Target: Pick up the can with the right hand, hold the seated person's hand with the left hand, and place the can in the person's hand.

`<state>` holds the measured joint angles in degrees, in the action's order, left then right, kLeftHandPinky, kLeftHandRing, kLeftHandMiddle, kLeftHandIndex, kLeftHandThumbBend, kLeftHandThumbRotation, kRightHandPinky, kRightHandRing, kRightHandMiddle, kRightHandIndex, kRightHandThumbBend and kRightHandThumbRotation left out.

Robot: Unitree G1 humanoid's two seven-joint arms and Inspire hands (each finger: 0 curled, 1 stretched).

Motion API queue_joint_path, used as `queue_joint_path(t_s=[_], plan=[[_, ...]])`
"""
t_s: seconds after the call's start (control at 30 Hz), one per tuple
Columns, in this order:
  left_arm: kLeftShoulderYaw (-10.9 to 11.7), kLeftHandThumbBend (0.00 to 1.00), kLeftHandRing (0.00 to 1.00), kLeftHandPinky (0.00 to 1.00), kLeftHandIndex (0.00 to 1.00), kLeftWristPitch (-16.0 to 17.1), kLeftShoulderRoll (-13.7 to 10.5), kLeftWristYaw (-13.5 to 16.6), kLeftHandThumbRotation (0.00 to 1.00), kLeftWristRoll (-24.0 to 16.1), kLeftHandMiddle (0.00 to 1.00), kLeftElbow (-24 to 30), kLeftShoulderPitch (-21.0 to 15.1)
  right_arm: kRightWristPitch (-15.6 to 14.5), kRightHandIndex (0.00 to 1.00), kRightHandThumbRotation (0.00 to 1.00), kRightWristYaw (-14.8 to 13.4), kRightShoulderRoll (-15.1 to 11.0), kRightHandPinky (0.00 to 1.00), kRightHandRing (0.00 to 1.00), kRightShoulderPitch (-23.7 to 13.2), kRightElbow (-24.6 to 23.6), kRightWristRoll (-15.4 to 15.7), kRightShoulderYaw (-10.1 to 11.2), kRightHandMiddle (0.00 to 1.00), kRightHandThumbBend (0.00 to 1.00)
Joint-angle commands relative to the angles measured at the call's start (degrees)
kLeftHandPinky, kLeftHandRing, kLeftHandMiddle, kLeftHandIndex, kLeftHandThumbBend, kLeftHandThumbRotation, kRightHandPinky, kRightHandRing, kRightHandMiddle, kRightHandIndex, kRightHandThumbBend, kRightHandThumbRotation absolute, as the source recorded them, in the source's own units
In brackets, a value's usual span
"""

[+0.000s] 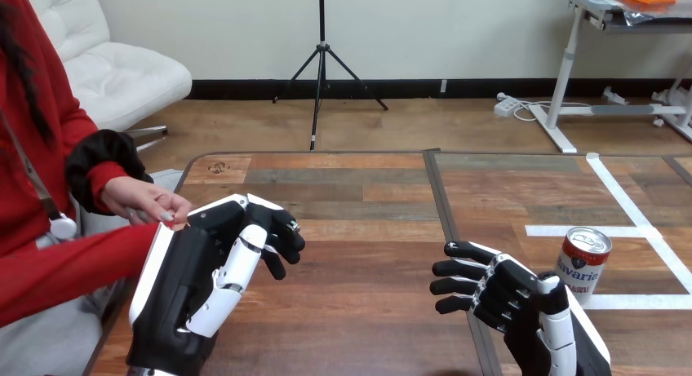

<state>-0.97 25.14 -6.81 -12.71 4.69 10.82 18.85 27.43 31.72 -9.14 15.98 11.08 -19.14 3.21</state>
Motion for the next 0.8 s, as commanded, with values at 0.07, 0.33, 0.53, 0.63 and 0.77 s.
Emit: queue_joint_path(t_s=[0.07,0.33,0.53,0.63,0.77], plan=[[0.4,0.13,0.43,0.31,0.45,0.0,-0.3,0.2,0.69,0.2,0.46,1.6,-3.0,2.0,0.76,1.0,-0.8,-0.3,0.62,0.69,-3.7,-2.3,1.7,0.5,0.72,0.87],[0.3,0.11,0.43,0.3,0.45,0.1,-0.3,0.1,0.69,0.1,0.46,1.3,-3.3,5.3,0.76,0.97,-5.4,-0.5,0.63,0.7,-7.1,0.2,7.7,1.3,0.73,0.87],[0.1,0.1,0.42,0.3,0.44,0.3,-0.1,0.2,0.69,-0.2,0.46,1.2,-3.4,7.2,0.76,0.95,-8.6,-1.3,0.65,0.71,-10.8,3.3,11.6,1.9,0.74,0.85],[0.1,0.09,0.42,0.29,0.44,0.2,-0.1,0.3,0.69,-0.4,0.46,1.3,-3.3,7.6,0.76,0.93,-9.9,-2.0,0.66,0.72,-12.6,4.9,13.3,2.1,0.74,0.84],[0.0,0.09,0.42,0.29,0.44,0.3,-0.1,0.2,0.7,-0.4,0.45,1.3,-3.2,7.8,0.77,0.92,-11.5,-3.0,0.68,0.73,-15.0,6.8,15.3,2.4,0.76,0.84]])
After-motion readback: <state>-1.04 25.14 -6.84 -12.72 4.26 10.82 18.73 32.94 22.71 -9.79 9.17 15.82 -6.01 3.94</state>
